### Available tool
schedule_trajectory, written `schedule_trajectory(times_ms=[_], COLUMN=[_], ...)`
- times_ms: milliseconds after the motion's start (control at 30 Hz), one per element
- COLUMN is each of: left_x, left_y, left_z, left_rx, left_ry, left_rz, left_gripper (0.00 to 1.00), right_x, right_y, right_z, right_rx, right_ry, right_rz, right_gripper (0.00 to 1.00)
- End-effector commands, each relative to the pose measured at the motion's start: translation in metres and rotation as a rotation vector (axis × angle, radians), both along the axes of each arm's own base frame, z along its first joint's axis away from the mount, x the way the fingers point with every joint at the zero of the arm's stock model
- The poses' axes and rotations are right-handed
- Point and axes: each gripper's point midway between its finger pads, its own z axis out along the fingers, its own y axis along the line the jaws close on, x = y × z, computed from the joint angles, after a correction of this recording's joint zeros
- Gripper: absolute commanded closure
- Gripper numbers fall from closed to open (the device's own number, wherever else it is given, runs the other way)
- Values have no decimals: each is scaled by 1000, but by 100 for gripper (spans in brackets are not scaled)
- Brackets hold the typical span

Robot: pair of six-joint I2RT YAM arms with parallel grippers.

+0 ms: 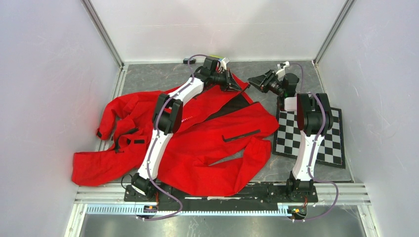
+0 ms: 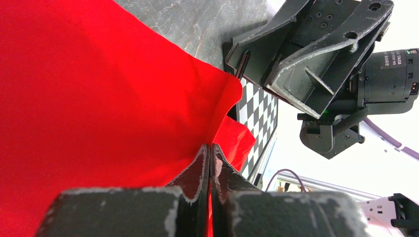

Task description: Zip up the jacket

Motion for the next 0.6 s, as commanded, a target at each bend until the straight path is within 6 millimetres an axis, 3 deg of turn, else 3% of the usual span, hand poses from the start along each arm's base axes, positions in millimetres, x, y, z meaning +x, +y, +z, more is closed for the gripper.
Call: schedule_trajectory(times_ms=[0,67,300,567], left_x=[4,4,4,2], left_y=[-3,-4,-2,-1], left_z=[45,47,46,49], left_rx=[-72,-74,-71,-71], left_ry=[-98,-104,-100,-99], left_rz=[-35,-36,-31,-31], left_gripper=[98,98,98,98], right_x=[-6,-8,-14,-12], right_y=[3,1,3,5], right_z=[1,-3,-5,3], right_rx=[8,-14,-28,9], right_ry=[-33,-27,-16,-21], right_rz=[12,7,36,38], right_gripper=[53,48,43,63])
